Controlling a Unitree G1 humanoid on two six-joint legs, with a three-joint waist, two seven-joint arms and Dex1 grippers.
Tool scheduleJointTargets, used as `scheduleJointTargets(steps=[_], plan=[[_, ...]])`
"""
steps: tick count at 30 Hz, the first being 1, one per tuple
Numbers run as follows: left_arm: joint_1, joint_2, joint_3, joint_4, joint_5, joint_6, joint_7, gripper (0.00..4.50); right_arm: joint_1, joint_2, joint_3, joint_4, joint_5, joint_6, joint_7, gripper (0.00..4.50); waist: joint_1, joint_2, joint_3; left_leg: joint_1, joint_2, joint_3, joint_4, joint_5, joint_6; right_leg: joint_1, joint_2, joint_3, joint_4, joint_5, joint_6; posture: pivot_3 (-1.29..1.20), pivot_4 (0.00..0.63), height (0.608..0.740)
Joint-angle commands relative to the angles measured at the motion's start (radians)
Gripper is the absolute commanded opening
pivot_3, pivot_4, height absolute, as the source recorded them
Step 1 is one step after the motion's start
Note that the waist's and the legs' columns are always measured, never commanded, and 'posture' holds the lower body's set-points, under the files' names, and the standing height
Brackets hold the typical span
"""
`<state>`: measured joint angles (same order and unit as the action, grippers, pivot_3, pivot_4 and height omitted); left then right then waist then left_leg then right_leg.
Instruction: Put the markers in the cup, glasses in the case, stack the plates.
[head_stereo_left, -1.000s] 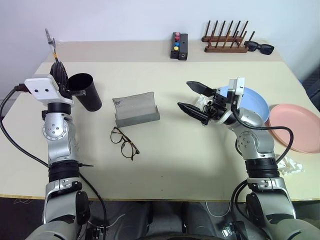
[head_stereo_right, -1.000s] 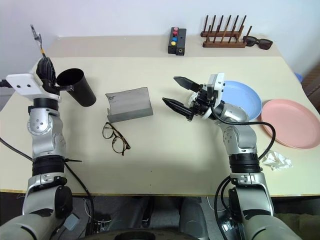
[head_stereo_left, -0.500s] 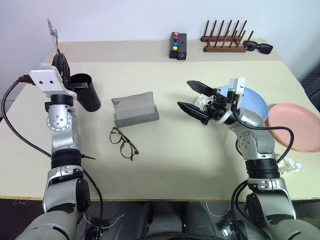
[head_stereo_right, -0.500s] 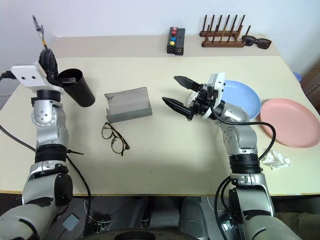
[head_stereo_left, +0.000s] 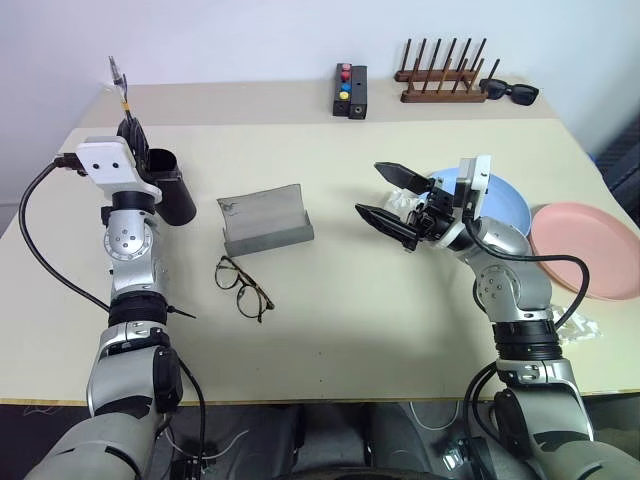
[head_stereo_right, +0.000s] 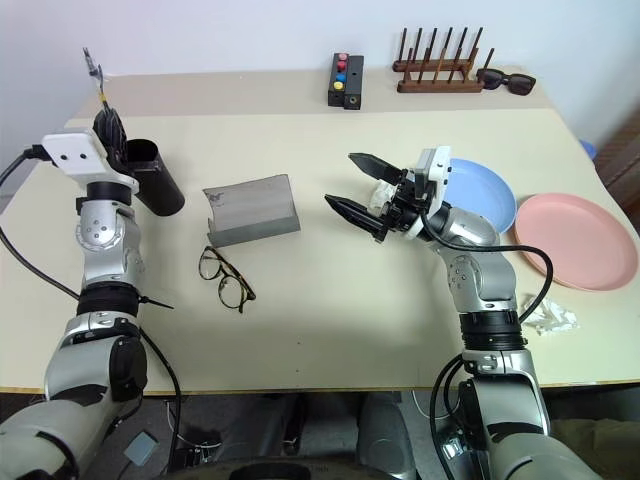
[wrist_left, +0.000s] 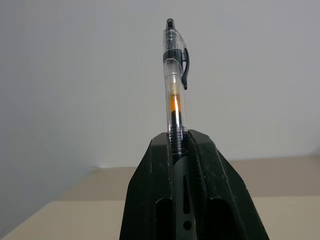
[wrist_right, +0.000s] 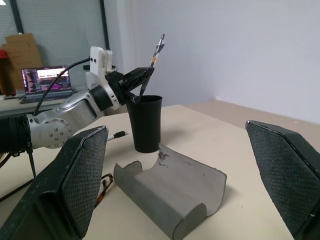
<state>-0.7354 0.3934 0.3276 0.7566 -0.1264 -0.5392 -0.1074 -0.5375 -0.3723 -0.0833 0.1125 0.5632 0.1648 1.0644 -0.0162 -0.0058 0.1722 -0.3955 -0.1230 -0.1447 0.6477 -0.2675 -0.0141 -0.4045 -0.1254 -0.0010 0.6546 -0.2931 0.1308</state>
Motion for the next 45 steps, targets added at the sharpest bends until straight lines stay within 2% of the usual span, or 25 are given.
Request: scheduleJointTargets(steps=[1,7,8,18,24,32,37,45], plan=[[-0.022,0.025,0.002,-0.015,-0.006,-0.03,-0.007,1.31,0.0,-0.003,-0.014,-0.05,0.014,-0.006,-0.005,4.5,0.0,0.0,0.0,0.0,0.0,0.0,0.0,0.0,0.0,0.0,0.0,0.0,0.0,0.0,0.0,0.0,0.15,0.74],[-0.014,0.024,0.008,-0.026,-0.016,-0.03,-0.017,4.38,0.0,-0.002,-0.011,-0.05,0.014,-0.007,-0.008,4.5,0.001,0.0,0.0,0.0,0.0,0.0,0.0,0.0,0.0,0.0,0.0,0.0,0.0,0.0,0.0,0.0,0.15,0.74],[-0.013,0.023,0.009,-0.029,-0.019,-0.03,-0.02,4.48,-0.001,-0.002,-0.011,-0.049,0.013,-0.008,-0.008,4.5,0.001,0.0,0.0,0.0,0.0,0.0,0.0,0.0,0.0,0.0,0.0,0.0,0.0,0.0,0.0,0.0,0.15,0.74],[0.002,0.03,0.05,-0.135,-0.095,0.034,-0.016,4.48,-0.005,0.003,-0.009,-0.04,0.01,-0.013,-0.008,4.5,0.001,0.0,0.0,-0.001,0.0,0.0,0.001,0.0,0.0,-0.001,0.0,0.0,0.0,0.0,0.0,0.0,0.15,0.74],[0.085,0.108,0.189,-0.419,-0.279,0.363,0.051,4.48,0.01,-0.009,-0.011,-0.043,0.003,-0.012,-0.007,4.5,-0.013,0.0,0.0,-0.002,0.0,0.0,0.0,0.0,0.0,-0.004,0.0,0.002,0.002,0.0,0.0,0.0,0.15,0.74],[0.37,0.231,0.292,-0.79,-0.483,0.983,0.119,4.48,0.016,-0.049,-0.003,-0.04,0.003,0.012,0.022,4.5,-0.017,0.0,0.0,-0.001,0.0,0.001,0.002,0.0,0.0,-0.004,0.0,0.004,0.006,0.0,0.0,0.0,0.15,0.74],[0.446,0.279,0.324,-0.835,-0.585,1.243,0.1,4.48,0.012,-0.075,0.013,-0.015,-0.009,-0.002,0.092,4.5,-0.001,0.0,0.0,-0.001,0.0,0.001,0.003,0.0,0.0,-0.004,0.001,0.005,0.008,0.0,0.0,0.0,0.15,0.74],[0.478,0.298,0.301,-0.832,-0.555,1.368,0.091,4.48,0.017,-0.11,0.062,0.005,-0.064,-0.025,0.174,4.5,0.003,0.0,0.0,0.0,0.0,0.002,0.003,0.0,-0.001,-0.004,0.001,0.009,0.008,0.0,0.0,0.0,0.15,0.74]])
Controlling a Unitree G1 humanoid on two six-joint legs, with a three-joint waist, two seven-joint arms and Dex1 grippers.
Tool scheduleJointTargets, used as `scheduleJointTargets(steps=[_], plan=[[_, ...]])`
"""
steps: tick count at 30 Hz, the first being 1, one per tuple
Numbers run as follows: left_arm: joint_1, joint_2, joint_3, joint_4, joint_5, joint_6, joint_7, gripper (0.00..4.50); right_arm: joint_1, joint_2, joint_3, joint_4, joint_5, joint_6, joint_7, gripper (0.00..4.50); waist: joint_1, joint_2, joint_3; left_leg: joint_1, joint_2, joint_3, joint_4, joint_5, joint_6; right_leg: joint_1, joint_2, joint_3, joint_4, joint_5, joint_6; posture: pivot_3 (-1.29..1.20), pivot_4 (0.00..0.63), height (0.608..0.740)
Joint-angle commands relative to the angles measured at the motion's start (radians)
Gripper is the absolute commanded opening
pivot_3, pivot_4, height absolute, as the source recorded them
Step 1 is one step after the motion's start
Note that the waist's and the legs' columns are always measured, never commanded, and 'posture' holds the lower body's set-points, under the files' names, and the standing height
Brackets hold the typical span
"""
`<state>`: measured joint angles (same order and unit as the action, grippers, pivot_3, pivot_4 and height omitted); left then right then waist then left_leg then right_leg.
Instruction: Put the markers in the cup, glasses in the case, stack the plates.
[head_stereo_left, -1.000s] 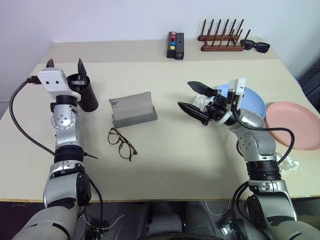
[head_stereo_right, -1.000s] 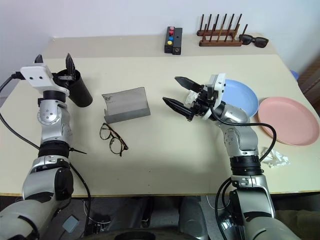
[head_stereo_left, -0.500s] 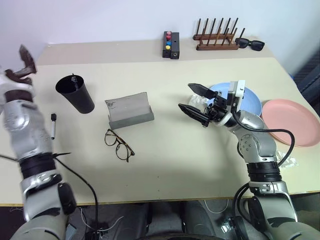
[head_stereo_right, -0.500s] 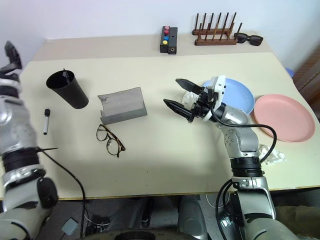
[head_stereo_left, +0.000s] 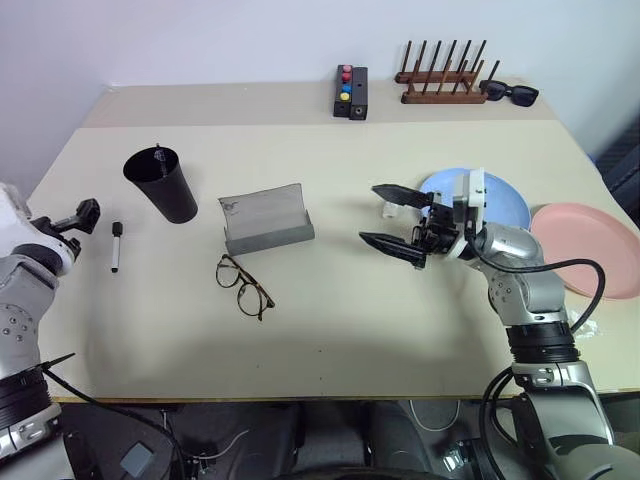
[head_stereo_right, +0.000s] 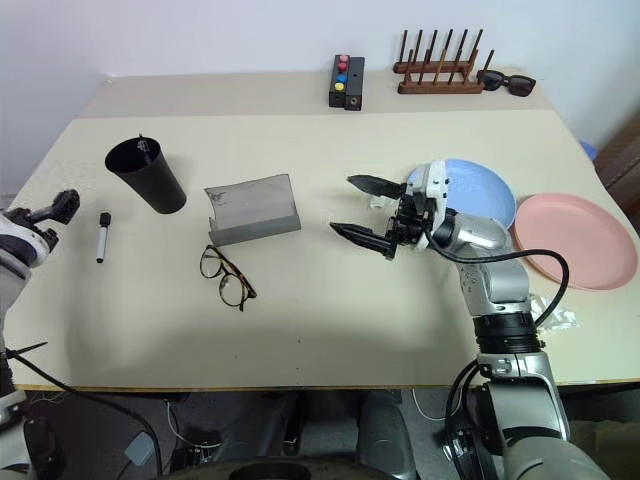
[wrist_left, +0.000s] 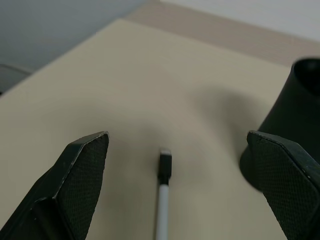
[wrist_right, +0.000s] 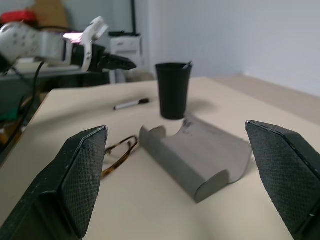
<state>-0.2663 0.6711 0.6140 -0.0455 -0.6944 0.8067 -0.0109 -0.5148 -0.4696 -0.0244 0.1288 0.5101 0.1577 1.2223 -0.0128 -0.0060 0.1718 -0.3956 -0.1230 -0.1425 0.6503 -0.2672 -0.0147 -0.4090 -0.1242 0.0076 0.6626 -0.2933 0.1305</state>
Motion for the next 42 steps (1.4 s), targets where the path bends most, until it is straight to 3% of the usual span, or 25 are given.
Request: scheduleJointTargets(steps=[1,7,21,33,36,42], plan=[[0.01,0.023,0.006,-0.026,0.022,0.04,-0.003,4.48,-0.006,-0.014,0.011,-0.018,-0.016,-0.019,0.02,4.5,0.0,0.0,0.0,0.0,0.0,0.0,0.0,0.0,0.0,0.0,0.0,0.0,0.0,0.0,0.0,0.0,0.15,0.74],[-0.022,-0.01,-0.044,0.014,0.083,0.108,0.04,4.48,-0.003,-0.027,0.05,-0.057,-0.051,-0.028,0.037,4.5,0.002,0.0,0.0,0.0,0.0,0.001,-0.001,0.0,0.0,0.0,0.0,0.002,0.0,0.0,0.0,0.0,0.15,0.74],[-0.258,-0.057,-0.115,0.308,0.241,0.044,0.07,4.48,-0.018,-0.016,0.067,-0.042,-0.063,-0.038,0.037,4.5,0.001,-0.002,-0.001,0.001,0.0,0.001,0.0,0.0,0.0,0.0,0.0,0.002,0.0,0.0,0.0,0.0,0.15,0.74],[-0.262,-0.086,-0.112,0.371,0.303,0.085,0.097,4.48,0.001,-0.017,0.053,-0.032,-0.061,-0.059,0.022,4.5,-0.001,-0.002,-0.001,0.001,0.0,0.002,0.0,0.0,0.0,-0.001,0.0,0.002,0.0,0.0,0.0,0.0,0.15,0.74],[-0.273,-0.087,-0.127,0.392,0.321,0.087,0.101,3.67,0.003,-0.018,0.052,-0.033,-0.059,-0.06,0.021,4.5,-0.001,-0.002,-0.001,0.001,0.0,0.002,0.0,0.0,0.0,0.0,0.0,0.002,0.0,0.0,0.0,0.0,0.15,0.74],[-0.285,-0.092,-0.111,0.41,0.332,0.098,0.114,0.72,0.009,-0.021,0.049,-0.049,-0.058,-0.054,0.011,4.5,0.0,-0.002,-0.001,0.001,0.0,0.002,0.0,0.0,0.0,0.0,0.0,0.002,0.0,0.0,0.0,0.0,0.15,0.74]])
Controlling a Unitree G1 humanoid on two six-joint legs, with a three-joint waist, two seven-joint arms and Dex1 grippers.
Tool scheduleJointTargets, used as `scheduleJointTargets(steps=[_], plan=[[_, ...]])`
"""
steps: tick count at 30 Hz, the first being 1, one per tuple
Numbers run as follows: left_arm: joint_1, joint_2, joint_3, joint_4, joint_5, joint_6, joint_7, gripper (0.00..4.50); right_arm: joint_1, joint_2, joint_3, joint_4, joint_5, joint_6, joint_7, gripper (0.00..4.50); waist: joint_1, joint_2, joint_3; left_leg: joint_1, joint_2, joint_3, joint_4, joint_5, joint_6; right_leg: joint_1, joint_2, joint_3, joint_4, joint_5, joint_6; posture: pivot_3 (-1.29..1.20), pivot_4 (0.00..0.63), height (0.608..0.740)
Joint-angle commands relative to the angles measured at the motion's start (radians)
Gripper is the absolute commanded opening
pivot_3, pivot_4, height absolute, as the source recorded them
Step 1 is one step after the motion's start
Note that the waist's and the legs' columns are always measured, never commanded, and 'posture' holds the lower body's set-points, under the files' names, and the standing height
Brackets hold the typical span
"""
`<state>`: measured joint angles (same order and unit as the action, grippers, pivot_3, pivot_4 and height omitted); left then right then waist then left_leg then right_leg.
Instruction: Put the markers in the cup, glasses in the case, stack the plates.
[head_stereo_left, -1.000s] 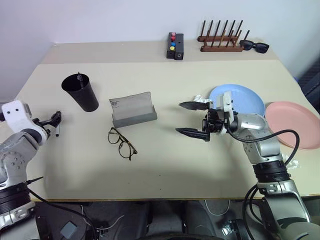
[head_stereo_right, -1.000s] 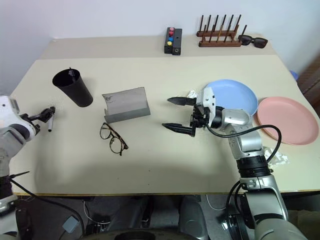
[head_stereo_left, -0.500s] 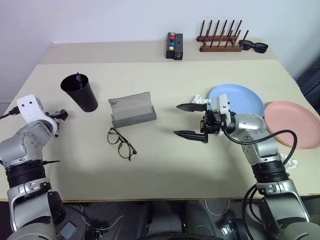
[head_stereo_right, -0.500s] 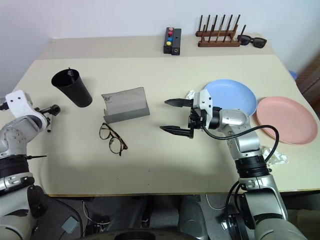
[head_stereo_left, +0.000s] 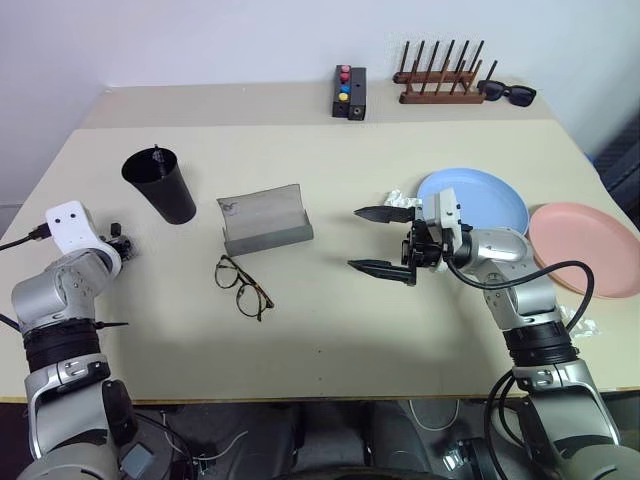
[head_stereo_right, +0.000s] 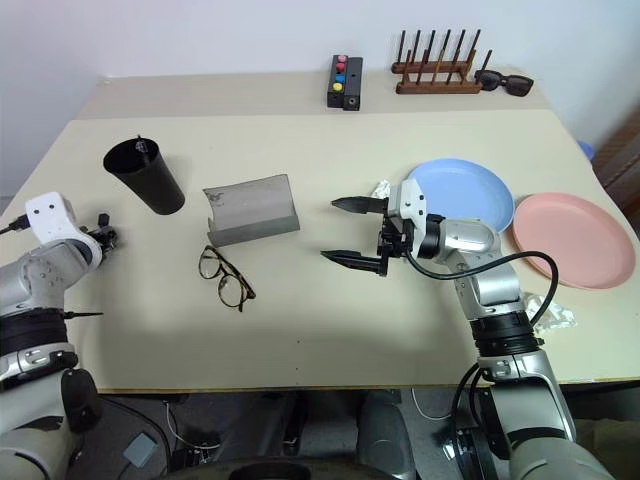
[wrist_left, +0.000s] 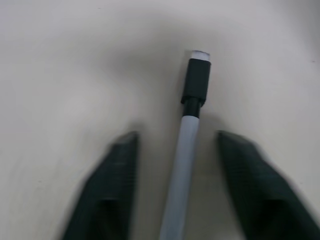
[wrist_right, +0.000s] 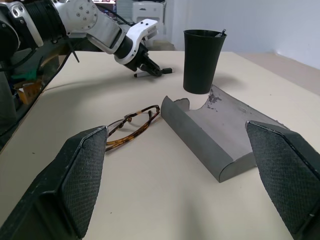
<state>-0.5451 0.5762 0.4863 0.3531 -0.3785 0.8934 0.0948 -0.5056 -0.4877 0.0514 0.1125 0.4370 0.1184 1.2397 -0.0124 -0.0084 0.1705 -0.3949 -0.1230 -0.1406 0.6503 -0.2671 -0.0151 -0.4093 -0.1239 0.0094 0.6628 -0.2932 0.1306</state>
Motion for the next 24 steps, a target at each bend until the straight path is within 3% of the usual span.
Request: scheduleJointTargets(steps=[1,10,14,19,24], plan=[[-0.005,0.003,0.021,0.012,0.017,0.009,0.012,0.23,-0.001,-0.003,-0.027,-0.034,0.015,-0.014,-0.009,4.5,-0.001,0.0,0.0,0.0,0.0,0.0,0.0,0.0,0.0,0.0,0.0,0.0,0.0,0.0,0.0,0.0,0.15,0.74],[0.061,-0.018,0.105,-0.158,-0.029,0.05,0.009,0.08,-0.021,0.0,-0.023,-0.033,0.015,-0.004,-0.029,4.5,-0.004,0.0,0.0,0.0,0.0,0.0,-0.001,0.0,0.0,0.0,0.0,0.001,0.0,0.0,0.0,0.0,0.15,0.74],[0.151,-0.067,0.164,-0.331,0.052,-0.322,0.048,0.08,-0.03,0.001,-0.027,-0.011,0.014,-0.015,-0.025,4.5,-0.003,-0.002,0.001,0.0,0.0,0.0,-0.001,0.0,0.0,0.0,0.0,0.001,0.0,0.0,0.0,0.0,0.15,0.74],[0.17,-0.079,0.214,-0.398,0.0,-0.468,-0.014,0.08,-0.036,0.003,-0.031,0.021,0.012,-0.038,-0.014,4.5,0.006,-0.003,0.0,0.0,0.0,0.001,0.0,0.0,0.0,0.001,0.0,0.001,-0.001,0.0,0.0,0.0,0.15,0.74],[0.117,-0.1,0.182,-0.405,-0.061,-0.647,-0.149,0.08,-0.064,0.024,-0.035,0.031,0.028,-0.021,-0.034,4.5,0.007,-0.004,0.0,0.0,0.0,0.001,0.001,0.0,0.0,0.001,0.0,0.001,-0.001,0.0,0.0,0.0,0.15,0.74]])
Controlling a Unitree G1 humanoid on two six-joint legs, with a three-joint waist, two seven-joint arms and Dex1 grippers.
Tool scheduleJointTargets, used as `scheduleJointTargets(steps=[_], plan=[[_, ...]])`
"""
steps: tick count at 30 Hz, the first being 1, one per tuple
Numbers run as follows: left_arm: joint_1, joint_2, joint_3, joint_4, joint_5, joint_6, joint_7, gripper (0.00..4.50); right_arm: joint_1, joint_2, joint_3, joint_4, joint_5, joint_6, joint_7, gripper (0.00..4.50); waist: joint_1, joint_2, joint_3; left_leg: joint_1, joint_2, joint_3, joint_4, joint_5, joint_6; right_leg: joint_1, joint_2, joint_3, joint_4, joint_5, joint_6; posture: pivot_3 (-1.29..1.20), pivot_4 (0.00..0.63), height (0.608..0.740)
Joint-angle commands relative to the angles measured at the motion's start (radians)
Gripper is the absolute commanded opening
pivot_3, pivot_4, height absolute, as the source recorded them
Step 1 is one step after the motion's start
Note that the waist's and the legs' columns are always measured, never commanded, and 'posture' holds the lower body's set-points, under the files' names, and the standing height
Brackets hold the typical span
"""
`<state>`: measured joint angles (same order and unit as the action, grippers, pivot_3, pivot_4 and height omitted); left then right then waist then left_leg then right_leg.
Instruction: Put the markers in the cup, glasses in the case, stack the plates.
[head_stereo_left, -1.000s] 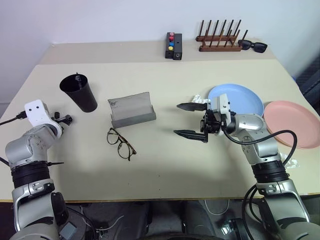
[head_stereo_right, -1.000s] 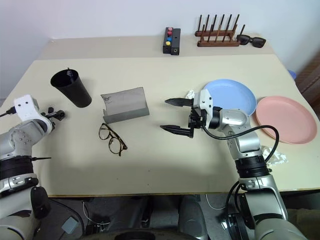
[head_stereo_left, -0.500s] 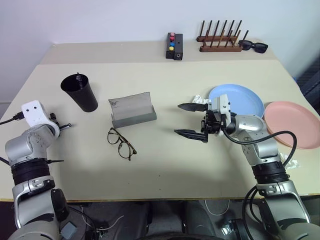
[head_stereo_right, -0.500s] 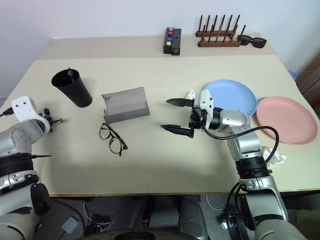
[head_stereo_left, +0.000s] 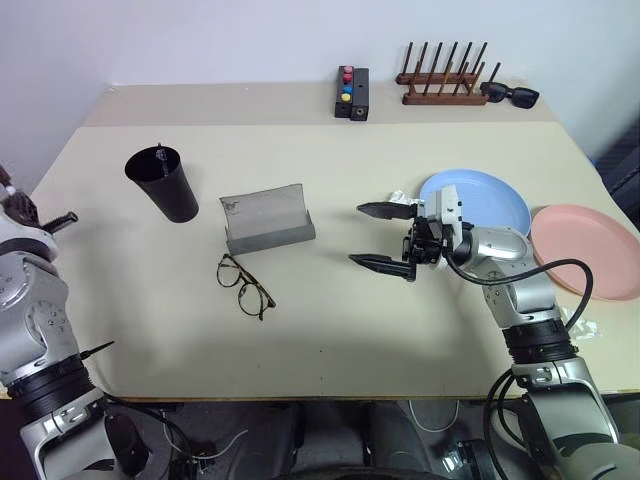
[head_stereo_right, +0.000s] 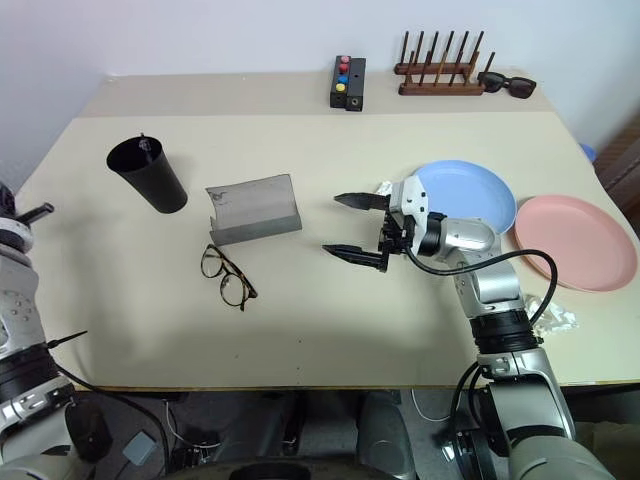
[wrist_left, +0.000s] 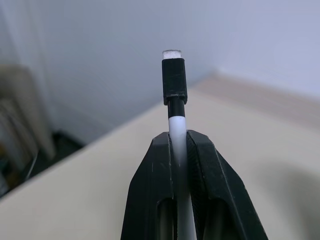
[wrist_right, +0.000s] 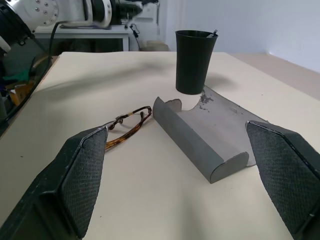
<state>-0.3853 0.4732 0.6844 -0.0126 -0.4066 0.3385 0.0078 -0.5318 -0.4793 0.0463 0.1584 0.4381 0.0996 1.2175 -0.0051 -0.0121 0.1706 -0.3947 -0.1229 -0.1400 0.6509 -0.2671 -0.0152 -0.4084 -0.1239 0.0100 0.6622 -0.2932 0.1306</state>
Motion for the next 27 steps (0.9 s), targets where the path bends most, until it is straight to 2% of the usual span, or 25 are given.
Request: scheduleJointTargets(steps=[1,6,10,16,27], plan=[[-0.053,-0.005,-0.025,-0.031,-0.037,-0.112,-0.072,0.08,-0.042,0.02,-0.032,-0.015,0.031,0.004,-0.016,4.5,-0.002,0.0,0.0,0.0,0.0,0.0,0.0,0.0,0.0,0.0,0.0,0.0,0.0,0.0,0.0,0.0,0.15,0.74],[-0.168,-0.066,-0.12,0.053,-0.035,-0.268,-0.159,0.08,-0.067,0.051,-0.05,-0.034,0.064,0.057,-0.063,4.5,-0.005,0.0,0.0,0.0,0.0,0.0,0.0,0.0,0.0,0.0,0.0,0.0,0.0,0.0,0.0,0.0,0.15,0.74],[-0.222,-0.078,-0.166,0.125,-0.013,-0.365,-0.201,0.08,-0.068,0.056,-0.051,-0.05,0.069,0.071,-0.083,4.5,-0.01,0.0,0.0,0.0,0.0,0.0,-0.001,0.0,0.0,0.0,0.0,-0.001,0.0,0.0,0.0,0.0,0.15,0.74],[-0.266,-0.074,-0.206,0.235,0.034,-0.487,-0.215,0.08,-0.077,0.073,-0.067,-0.062,0.091,0.09,-0.123,4.5,-0.011,-0.001,0.0,0.0,0.0,0.001,-0.001,0.0,0.0,-0.001,0.0,0.0,0.0,0.0,0.0,0.0,0.15,0.74],[-0.257,-0.021,-0.269,0.31,0.146,-0.648,-0.236,0.08,-0.052,0.09,-0.076,-0.051,0.093,0.064,-0.125,4.5,-0.009,-0.001,0.0,0.0,0.0,0.0,-0.001,0.0,0.0,-0.001,0.001,0.0,0.0,0.0,0.0,0.0,0.15,0.74]])
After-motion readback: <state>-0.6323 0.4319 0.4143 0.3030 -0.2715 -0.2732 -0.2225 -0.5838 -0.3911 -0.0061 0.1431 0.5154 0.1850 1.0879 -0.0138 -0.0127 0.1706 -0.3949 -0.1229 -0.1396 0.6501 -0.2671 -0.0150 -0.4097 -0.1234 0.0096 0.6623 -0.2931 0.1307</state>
